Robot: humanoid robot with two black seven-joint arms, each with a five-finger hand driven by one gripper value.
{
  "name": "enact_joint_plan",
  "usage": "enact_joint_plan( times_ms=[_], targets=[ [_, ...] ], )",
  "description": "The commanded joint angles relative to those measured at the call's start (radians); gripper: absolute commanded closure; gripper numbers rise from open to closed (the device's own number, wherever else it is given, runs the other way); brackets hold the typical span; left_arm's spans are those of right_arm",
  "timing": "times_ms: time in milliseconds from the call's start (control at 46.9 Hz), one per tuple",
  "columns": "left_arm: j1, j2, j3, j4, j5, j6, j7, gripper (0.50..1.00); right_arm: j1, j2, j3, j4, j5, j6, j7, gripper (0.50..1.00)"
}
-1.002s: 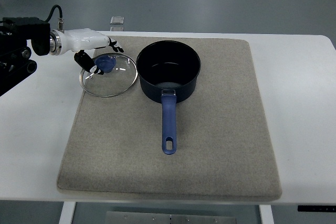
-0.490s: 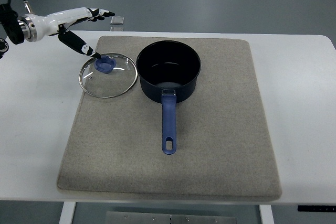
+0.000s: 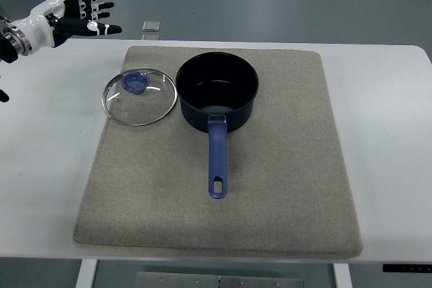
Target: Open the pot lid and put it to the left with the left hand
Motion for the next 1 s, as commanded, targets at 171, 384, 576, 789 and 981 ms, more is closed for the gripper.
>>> enact_joint_plan(
  times_ms=[171, 384, 576, 789, 981],
  targets=[
    [0.000, -0.031, -0.013, 0.162, -0.248, -0.276, 0.101, 0.506, 0.000, 0.000, 0.000, 0.000, 0.000, 0.000, 0.001, 0.585],
    [-0.006, -0.041, -0.021, 0.255, -0.431, -0.276, 0.207, 0.506, 0.000, 0.000, 0.000, 0.000, 0.000, 0.000, 0.000, 0.585],
    [-0.003, -0.046, -0.028, 0.261, -0.610, -0.276, 0.298, 0.506, 0.000, 0.000, 0.000, 0.000, 0.000, 0.000, 0.000, 0.585],
    [0.001, -0.064, -0.030, 0.259, -0.715, -0.276, 0.319, 0.506, 0.000, 0.000, 0.000, 0.000, 0.000, 0.000, 0.000, 0.585],
    [0.003, -0.087, -0.030, 0.256, -0.716, -0.276, 0.319, 0.506, 0.000, 0.000, 0.000, 0.000, 0.000, 0.000, 0.001, 0.585]
  ],
)
